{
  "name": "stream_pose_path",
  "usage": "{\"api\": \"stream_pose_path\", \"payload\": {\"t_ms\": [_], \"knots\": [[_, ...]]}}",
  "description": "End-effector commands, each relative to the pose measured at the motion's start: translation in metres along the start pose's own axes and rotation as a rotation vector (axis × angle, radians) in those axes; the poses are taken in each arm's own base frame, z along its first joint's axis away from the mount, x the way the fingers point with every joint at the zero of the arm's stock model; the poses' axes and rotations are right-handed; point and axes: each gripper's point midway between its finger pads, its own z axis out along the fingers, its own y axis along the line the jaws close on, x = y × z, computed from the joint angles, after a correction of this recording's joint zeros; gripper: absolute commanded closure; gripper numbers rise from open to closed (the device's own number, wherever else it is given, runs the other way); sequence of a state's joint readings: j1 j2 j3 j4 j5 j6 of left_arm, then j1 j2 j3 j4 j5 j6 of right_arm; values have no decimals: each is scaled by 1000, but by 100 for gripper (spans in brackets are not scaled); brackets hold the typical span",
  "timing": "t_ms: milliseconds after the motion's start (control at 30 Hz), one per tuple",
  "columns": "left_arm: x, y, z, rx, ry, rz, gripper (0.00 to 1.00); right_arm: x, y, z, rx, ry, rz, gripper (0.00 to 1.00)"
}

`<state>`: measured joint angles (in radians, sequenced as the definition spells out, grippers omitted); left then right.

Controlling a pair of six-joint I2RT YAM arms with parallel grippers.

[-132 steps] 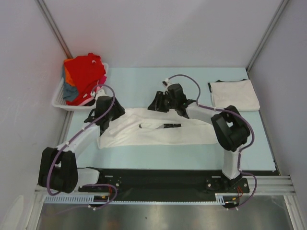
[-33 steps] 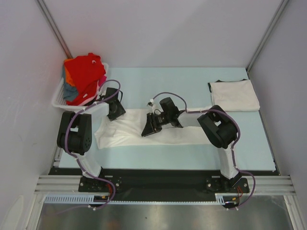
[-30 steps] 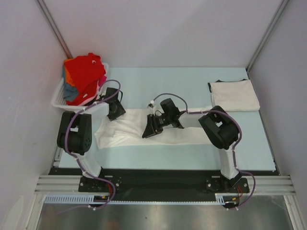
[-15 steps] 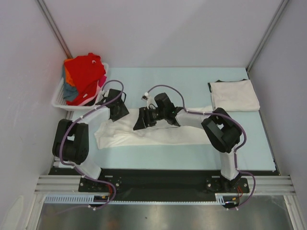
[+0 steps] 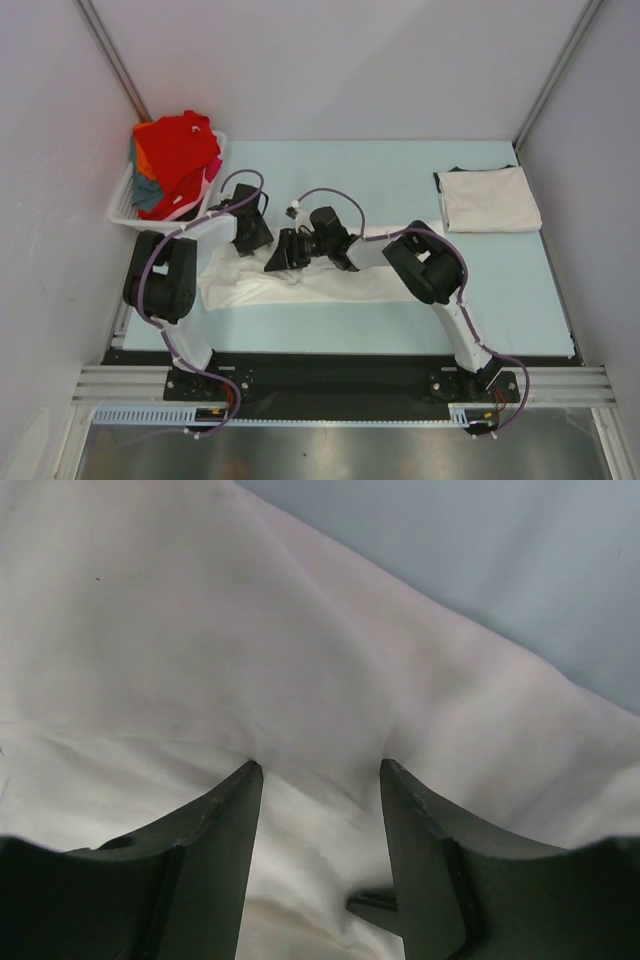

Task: Fold and stack the t-shirts
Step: Fold the tshirt

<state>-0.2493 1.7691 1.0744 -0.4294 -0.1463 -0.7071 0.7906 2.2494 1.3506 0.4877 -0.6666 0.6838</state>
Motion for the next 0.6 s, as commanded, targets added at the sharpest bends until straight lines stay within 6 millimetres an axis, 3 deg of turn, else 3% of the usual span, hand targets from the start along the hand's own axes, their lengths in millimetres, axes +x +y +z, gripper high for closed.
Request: {"api": "stream_pose_path", "payload": {"t_ms": [0,233,300,500,567], "knots": [[3,3,4,-19,29,3,43,-9,23,13,-88,-43,-47,35],[-1,5,7,-23,29,11,44,25,43,8,-168,42,-45,38],[-3,8,7,-34,21,17,44,30,58,3,-217,50,-61,39],[-5,11,6,-43,12,20,44,62,71,-19,-254,138,-40,42],[-5,10,6,-38,15,20,44,67,90,-31,-294,147,-60,43]]}}
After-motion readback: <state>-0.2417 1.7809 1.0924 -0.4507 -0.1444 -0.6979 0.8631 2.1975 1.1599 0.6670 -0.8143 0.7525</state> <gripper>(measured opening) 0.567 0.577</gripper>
